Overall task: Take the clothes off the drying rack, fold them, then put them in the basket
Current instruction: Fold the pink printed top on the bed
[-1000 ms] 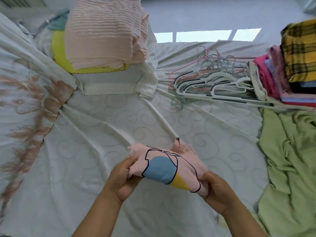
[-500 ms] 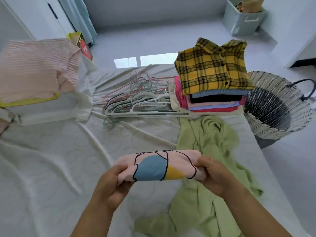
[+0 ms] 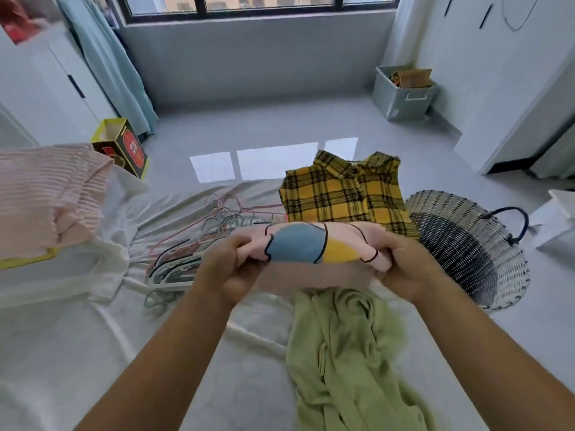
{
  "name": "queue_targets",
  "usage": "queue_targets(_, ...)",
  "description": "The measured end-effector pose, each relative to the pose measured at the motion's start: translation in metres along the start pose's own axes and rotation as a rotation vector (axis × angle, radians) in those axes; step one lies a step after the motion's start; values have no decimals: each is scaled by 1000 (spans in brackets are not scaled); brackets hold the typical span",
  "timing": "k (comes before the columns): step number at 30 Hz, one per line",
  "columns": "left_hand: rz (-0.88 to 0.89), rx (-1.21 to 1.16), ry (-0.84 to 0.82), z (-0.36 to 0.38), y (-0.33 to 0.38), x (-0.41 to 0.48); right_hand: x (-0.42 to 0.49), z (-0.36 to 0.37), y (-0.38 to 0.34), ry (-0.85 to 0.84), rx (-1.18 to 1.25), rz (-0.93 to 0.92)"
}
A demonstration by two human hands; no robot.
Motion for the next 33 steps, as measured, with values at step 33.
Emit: queue_targets(33, 430, 1128, 205, 84, -74, 248, 212, -97, 25, -79, -1566, -361)
Point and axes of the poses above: each hand's wrist, its own x-axis towards the middle knuckle, its own z-axis out of the palm, y = z × x, the point moved 3 cm from there along x, towards the middle knuckle, and after that the axes turned 4 degrees about -z, right-handed, at the moved point
